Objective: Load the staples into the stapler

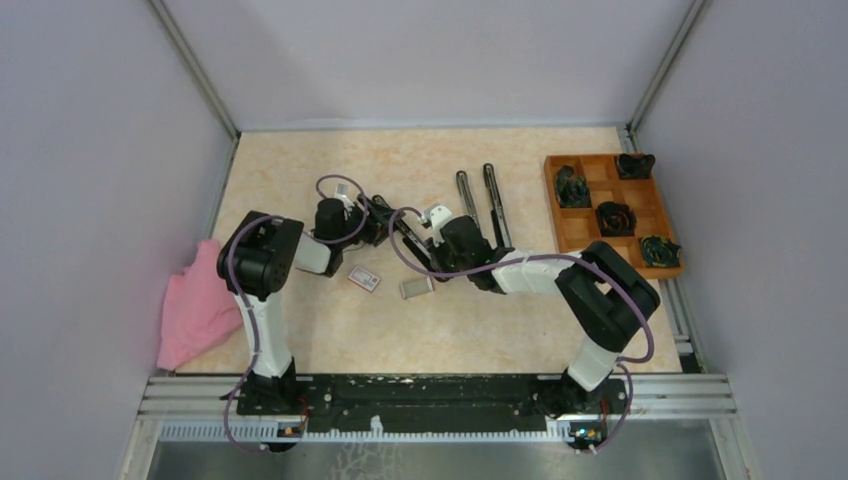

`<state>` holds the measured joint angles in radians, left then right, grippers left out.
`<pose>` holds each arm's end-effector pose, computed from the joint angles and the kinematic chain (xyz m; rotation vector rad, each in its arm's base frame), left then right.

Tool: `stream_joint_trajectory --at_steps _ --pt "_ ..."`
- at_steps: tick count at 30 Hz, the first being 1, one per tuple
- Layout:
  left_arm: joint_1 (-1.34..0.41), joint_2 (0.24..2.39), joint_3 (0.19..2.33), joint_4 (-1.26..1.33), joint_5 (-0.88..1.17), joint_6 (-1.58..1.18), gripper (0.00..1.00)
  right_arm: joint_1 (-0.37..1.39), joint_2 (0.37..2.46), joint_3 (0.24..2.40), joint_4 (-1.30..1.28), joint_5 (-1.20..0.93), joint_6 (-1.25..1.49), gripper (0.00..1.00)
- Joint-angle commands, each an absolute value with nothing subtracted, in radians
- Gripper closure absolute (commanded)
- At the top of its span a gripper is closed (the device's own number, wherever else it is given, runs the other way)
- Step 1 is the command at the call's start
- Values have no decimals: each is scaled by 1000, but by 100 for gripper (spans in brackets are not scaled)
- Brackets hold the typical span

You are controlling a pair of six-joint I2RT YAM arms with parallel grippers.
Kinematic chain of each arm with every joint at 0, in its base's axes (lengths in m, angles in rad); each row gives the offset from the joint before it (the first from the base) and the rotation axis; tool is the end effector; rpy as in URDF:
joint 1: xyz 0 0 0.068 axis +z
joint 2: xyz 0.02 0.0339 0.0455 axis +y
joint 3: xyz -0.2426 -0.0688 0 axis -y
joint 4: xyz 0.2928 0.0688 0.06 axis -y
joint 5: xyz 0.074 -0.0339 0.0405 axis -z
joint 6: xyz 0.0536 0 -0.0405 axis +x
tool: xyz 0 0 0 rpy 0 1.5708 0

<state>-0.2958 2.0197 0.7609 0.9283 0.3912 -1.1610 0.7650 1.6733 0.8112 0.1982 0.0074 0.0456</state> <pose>0.3663 -0.1330 0.0317 -0.6100 2.0292 -1.3076 0.2754 0.2639 0.0930 -0.7952 2.1262 0.4284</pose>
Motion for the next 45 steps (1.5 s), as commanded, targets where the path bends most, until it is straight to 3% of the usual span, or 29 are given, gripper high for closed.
stream_joint_trajectory --at_steps 1,15,27,35,45 --pt "-249 2033 798 1025 375 -1090 38 781 1698 802 225 -14 28 95" --pt "-256 2002 806 1136 432 -889 49 781 1685 779 264 -22 29 95" --pt "-363 1820 746 956 301 -551 53 781 1661 751 300 -13 25 95" --pt "-520 1706 723 802 84 -284 52 781 1661 728 362 -14 3 95" --pt "-628 1640 666 776 -74 -186 42 781 1621 676 490 -38 -48 95"
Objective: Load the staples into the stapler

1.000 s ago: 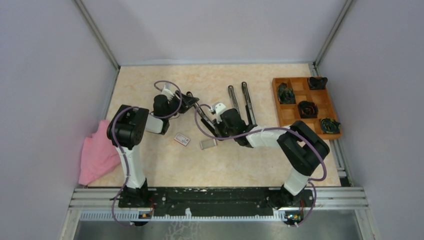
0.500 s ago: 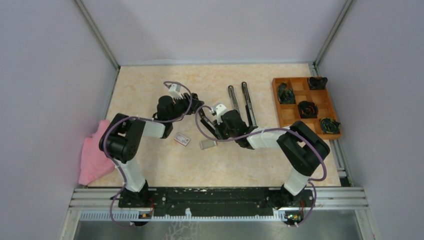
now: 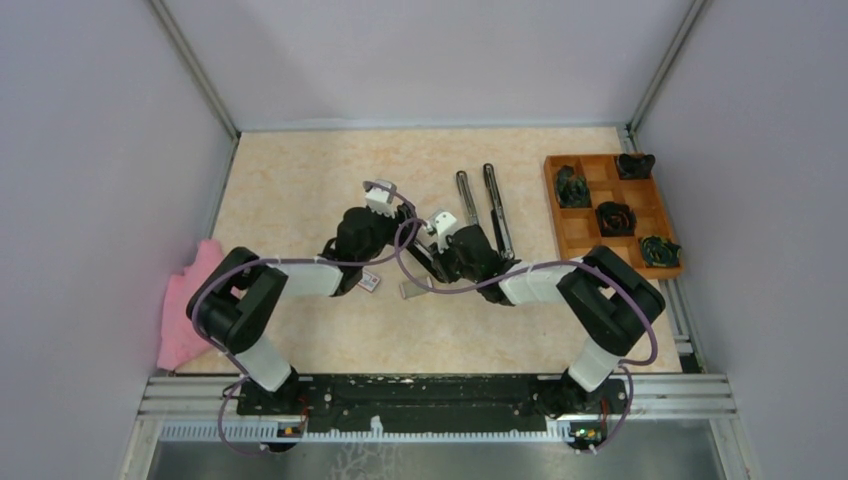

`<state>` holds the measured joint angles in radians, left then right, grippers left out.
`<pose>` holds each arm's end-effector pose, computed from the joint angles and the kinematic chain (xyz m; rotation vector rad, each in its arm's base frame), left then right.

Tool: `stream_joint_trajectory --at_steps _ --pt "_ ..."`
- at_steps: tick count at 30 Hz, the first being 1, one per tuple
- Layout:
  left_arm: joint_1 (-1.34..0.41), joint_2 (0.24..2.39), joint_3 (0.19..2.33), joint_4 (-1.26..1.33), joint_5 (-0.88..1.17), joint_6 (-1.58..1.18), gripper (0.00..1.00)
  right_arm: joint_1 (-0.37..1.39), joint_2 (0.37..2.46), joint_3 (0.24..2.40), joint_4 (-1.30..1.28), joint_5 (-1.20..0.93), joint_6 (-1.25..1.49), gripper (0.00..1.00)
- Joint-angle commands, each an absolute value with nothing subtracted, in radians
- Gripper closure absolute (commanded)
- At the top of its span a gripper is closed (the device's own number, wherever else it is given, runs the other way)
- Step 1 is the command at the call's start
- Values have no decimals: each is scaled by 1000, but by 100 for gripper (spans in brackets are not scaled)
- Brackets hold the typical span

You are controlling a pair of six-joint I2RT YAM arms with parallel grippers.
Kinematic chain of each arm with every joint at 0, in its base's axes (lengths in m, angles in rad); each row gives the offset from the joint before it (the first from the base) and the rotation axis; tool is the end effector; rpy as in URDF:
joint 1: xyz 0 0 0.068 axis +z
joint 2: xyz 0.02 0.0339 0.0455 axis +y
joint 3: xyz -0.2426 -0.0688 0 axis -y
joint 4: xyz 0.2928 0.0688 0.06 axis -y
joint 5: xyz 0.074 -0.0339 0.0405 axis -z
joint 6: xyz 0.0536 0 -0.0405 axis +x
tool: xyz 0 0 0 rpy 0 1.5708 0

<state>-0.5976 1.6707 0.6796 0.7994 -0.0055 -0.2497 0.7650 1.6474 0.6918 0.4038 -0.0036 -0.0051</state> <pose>0.3143 -0.2136 0.1185 0.3080 1.7763 -0.6066 0.2633 0.2531 0.0840 -0.8119 1.9975 0.4504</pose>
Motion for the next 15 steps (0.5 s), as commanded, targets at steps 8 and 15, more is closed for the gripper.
stream_joint_trajectory --at_steps 8,15 --pt "-680 1617 659 753 -132 -130 36 781 1638 660 550 -55 -72 95" --pt "-710 1596 657 733 -160 -103 32 781 1639 648 592 -65 -76 95"
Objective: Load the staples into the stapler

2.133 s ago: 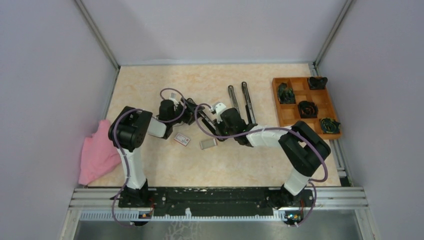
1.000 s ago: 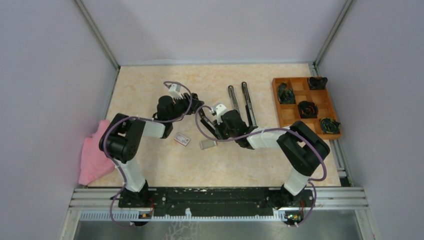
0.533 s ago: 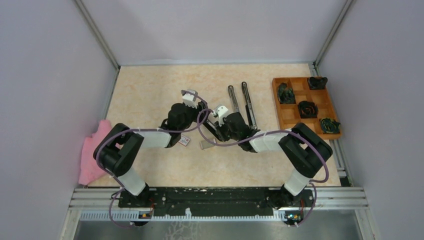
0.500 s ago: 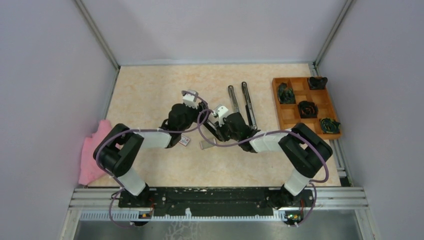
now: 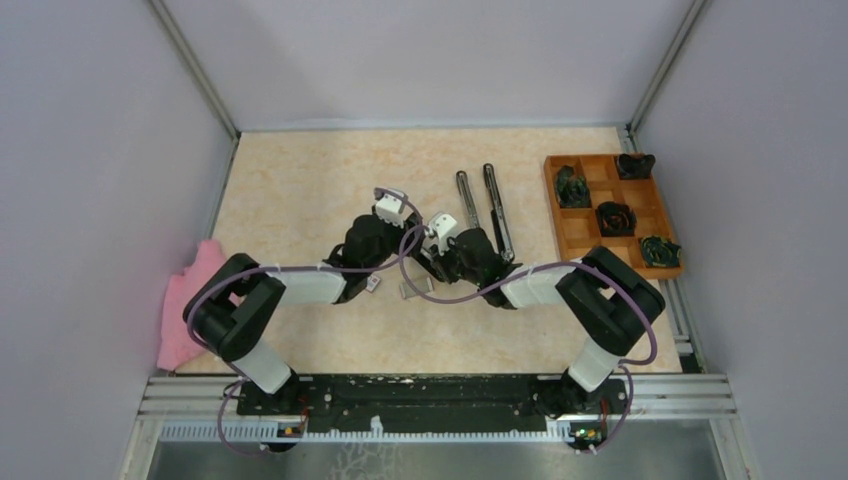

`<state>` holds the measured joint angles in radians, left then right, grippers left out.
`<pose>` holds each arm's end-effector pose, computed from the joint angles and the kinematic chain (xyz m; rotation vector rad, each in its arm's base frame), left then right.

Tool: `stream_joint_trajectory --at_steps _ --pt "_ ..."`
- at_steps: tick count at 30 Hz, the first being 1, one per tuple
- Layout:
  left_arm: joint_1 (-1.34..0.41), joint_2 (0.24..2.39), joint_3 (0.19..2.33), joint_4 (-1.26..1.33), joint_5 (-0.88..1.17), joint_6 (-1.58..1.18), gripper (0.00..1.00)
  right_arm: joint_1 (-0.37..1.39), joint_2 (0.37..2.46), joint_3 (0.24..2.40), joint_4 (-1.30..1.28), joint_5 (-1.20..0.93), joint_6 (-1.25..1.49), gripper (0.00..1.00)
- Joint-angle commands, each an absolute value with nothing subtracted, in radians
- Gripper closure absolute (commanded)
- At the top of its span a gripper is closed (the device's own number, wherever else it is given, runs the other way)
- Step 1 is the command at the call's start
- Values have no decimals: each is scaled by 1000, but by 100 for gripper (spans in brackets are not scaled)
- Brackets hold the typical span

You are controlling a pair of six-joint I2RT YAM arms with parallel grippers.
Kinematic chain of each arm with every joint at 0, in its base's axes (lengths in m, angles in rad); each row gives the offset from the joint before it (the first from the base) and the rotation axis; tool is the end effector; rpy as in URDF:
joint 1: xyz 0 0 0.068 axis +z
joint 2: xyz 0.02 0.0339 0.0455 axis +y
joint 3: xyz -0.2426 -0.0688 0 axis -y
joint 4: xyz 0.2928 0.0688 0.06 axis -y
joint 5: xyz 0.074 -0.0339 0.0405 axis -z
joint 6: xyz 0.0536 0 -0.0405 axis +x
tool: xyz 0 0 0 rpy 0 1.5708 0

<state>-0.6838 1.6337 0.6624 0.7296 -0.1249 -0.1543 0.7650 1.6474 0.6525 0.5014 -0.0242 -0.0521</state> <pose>0.2937 -0.2308 0.1173 0.3933 1.7943 -0.4801 0.2593 0.2507 0.0821 -0.8469 1.9182 0.4610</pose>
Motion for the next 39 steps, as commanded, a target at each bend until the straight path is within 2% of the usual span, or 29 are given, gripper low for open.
stream_joint_trajectory --at_steps 1,16,23,33,39 --pt "-716 1595 655 730 -164 -99 31 781 1641 647 597 -67 -75 95" --pt "-799 1578 622 720 -189 -111 21 779 1685 645 643 -64 -71 95" --pt "-808 1507 583 711 -156 -218 14 779 1686 646 642 -60 -71 95" --pt "-805 1361 494 697 -218 -360 3 779 1681 645 638 -55 -69 92" --pt "-776 1249 465 571 -264 -432 1 778 1662 658 570 -55 -64 80"
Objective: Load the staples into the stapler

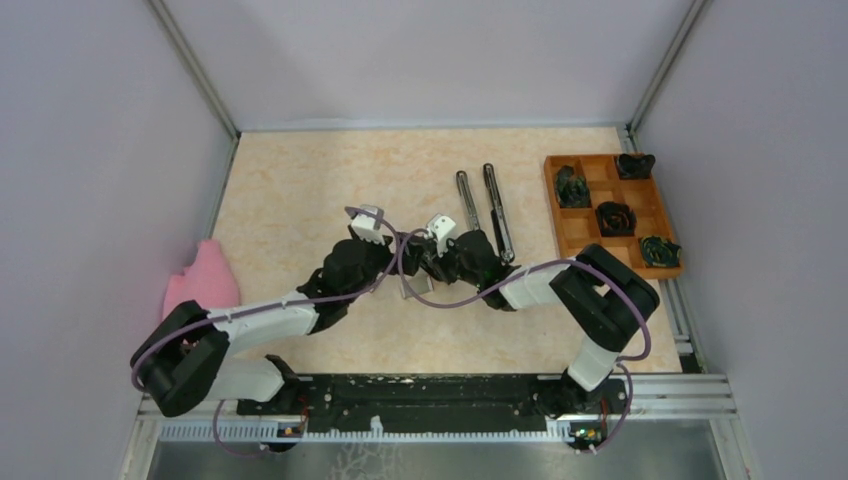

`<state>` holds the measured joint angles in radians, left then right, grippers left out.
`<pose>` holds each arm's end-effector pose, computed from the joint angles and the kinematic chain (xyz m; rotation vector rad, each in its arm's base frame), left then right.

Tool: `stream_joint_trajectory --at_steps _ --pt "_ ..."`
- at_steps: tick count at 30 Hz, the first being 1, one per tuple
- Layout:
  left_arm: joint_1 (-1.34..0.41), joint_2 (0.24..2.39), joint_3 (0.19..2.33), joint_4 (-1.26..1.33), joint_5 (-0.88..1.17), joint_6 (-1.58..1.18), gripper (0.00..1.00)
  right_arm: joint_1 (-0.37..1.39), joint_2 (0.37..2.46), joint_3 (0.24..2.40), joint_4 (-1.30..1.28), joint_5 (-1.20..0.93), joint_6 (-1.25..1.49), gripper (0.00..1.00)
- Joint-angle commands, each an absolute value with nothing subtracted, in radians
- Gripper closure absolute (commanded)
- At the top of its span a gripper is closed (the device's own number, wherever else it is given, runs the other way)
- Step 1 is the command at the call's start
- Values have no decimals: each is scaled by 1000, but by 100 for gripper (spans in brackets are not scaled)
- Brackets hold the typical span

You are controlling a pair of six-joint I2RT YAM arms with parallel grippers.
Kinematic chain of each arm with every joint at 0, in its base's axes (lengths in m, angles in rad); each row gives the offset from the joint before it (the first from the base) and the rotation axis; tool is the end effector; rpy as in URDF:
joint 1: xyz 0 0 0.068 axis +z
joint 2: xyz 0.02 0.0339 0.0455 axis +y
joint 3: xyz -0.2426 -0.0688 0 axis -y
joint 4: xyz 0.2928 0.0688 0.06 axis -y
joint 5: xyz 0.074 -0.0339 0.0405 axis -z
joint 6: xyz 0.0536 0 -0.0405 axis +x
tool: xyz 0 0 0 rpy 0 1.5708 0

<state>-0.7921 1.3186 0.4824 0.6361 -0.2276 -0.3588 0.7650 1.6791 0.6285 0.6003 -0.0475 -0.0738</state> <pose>0.2361 -0.2221 0.1463 0.2228 1.7955 -0.6287 0.2570 0.2502 0.0749 -0.8645 1.8639 0.4825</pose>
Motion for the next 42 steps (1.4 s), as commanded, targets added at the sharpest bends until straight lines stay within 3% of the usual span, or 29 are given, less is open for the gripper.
stream_joint_trajectory --at_steps 1,11,25,33,42 --pt "-767 1230 457 546 -265 -443 1 779 1660 659 554 -52 -62 77" --pt "-595 1038 450 220 -218 -566 1 779 1520 722 313 -59 -52 54" --pt "-527 919 415 106 -257 -473 1 772 1633 992 34 -63 -86 52" --pt "-526 909 409 107 -259 -469 1 771 1712 1017 6 -64 -85 59" --pt "-527 903 402 115 -257 -472 1 772 1741 954 21 -22 -111 93"
